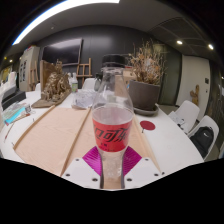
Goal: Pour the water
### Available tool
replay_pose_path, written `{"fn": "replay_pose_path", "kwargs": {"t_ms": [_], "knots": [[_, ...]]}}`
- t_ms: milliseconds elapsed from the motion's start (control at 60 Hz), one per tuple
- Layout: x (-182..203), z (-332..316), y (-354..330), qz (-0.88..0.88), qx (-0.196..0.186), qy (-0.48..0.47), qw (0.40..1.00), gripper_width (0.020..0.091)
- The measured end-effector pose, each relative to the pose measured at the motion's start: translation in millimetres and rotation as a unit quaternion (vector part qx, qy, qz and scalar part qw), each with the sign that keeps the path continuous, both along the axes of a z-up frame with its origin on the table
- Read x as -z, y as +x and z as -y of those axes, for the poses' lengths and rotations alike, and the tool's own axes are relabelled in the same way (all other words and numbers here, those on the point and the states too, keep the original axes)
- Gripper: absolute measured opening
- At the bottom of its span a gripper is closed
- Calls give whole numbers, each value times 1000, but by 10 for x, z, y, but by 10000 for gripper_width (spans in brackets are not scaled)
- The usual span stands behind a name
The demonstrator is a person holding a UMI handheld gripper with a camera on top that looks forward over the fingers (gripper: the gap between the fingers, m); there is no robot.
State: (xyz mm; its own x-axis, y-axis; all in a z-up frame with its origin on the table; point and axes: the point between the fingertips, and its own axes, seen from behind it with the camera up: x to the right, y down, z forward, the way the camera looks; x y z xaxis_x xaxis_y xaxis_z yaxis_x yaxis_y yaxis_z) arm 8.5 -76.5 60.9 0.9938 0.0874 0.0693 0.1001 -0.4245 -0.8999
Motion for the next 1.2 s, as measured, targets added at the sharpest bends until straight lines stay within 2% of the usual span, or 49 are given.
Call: {"fn": "replay_pose_path", "kwargs": {"t_ms": [183, 350, 517, 717, 900, 983, 1083, 1200], "knots": [[-438, -168, 300, 40, 18, 17, 999, 222], [-950, -628, 1032, 150, 38, 38, 987, 222], [-1301, -1309, 1713, 320, 26, 53, 946, 221], [-1487, -2136, 1942, 533, -29, 75, 843, 221], [-1418, -2713, 1692, 687, -98, 109, 712, 218], [-1358, -2883, 1591, 734, -115, 118, 659, 219], [-1257, -3027, 1576, 766, -129, 112, 619, 221], [-1201, -3096, 1487, 777, -147, 119, 600, 220]]}}
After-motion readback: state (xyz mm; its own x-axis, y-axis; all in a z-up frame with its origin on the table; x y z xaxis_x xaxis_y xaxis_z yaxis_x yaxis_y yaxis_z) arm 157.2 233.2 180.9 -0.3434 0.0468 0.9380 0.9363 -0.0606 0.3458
